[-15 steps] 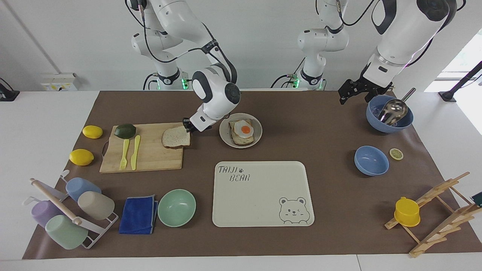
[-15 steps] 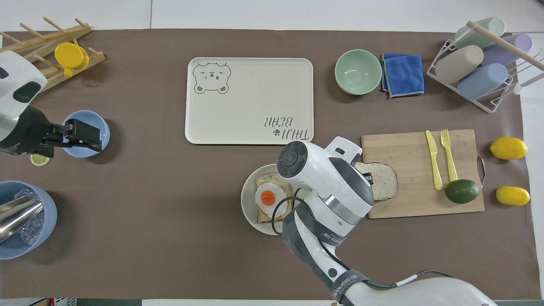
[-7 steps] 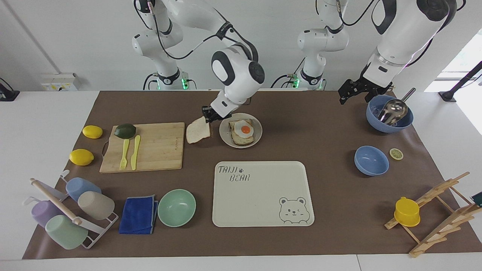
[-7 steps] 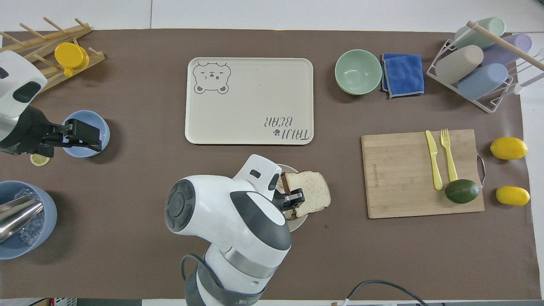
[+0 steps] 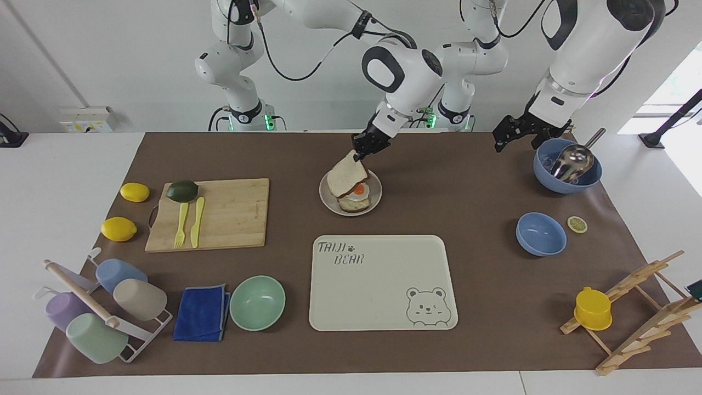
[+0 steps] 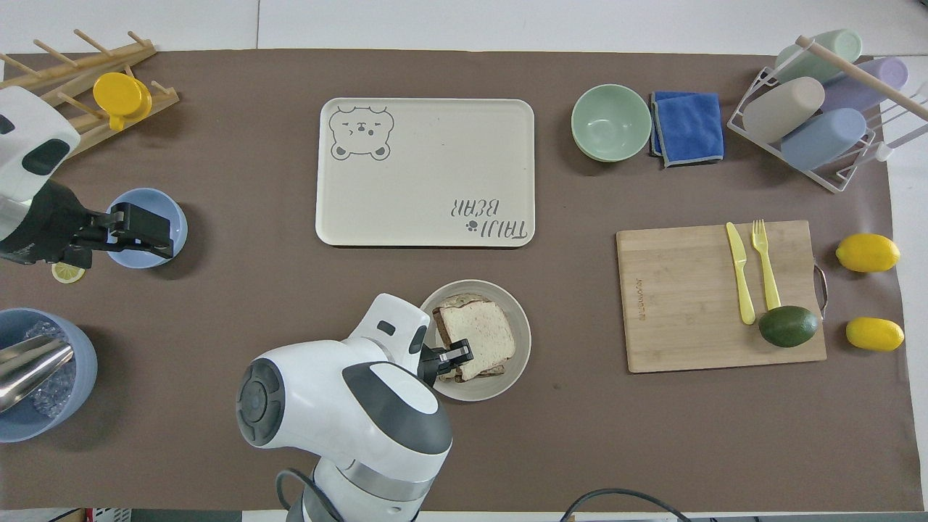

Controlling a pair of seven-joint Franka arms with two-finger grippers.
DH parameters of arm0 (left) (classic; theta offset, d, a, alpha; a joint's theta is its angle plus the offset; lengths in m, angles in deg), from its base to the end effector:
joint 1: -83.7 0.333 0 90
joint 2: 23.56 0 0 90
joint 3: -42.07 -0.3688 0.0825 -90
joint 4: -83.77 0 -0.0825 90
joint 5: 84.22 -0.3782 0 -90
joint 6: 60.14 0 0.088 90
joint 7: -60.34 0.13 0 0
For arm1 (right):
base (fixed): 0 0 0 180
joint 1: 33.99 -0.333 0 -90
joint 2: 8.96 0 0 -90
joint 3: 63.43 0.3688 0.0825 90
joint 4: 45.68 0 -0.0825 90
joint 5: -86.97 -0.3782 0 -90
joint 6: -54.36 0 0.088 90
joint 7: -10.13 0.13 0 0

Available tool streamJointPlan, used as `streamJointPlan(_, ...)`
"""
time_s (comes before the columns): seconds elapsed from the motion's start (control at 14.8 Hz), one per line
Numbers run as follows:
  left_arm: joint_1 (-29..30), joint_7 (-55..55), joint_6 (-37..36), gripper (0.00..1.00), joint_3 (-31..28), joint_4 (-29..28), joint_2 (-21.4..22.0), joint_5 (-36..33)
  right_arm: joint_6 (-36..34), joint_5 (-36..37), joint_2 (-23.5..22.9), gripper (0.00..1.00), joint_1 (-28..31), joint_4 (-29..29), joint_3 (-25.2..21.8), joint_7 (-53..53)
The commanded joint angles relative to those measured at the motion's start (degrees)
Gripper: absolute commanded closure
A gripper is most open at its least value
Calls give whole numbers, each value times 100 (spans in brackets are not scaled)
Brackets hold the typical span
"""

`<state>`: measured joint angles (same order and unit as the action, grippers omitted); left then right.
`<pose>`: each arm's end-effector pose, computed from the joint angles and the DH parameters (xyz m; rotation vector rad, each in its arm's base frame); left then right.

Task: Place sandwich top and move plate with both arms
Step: 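Release the bread and withdraw the right gripper while the left gripper reaches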

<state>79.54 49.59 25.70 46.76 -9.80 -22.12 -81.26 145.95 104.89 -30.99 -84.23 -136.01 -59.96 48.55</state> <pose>0.5200 -0.0887 0.6334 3.1057 0.0503 -0.1814 0.4110 0.4850 0.4288 2.6484 0.4449 -0.0601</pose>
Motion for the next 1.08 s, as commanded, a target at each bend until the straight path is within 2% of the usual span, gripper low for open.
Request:
streamJointPlan(0.0,91,-24,-5,0,59,-91,119,65,375,-60,-134,100,49,-107,31,462)
streamJointPlan(0.34,91,-41,3,0,68,-83,119,65,851,-191,-214,100,5,-257,31,763)
streamJointPlan(0.41,91,-50,47,0,59,-91,119,65,895,-296,-214,80,-4,-248,31,772)
streamJointPlan(0.47,73,-33,47,0,68,-83,119,65,1017,-341,-214,49,14,-248,31,781)
streamJointPlan(0.61,82,-33,4,0,68,-91,119,65,1281,-533,-223,0,23,-283,31,816)
streamJointPlan(0.88,91,-41,4,0,59,-83,119,65,1466,-631,-171,0,294,-133,14,764)
streamJointPlan(1.01,82,-50,30,0,59,-83,119,65,1405,-666,74,0,1038,-160,31,606)
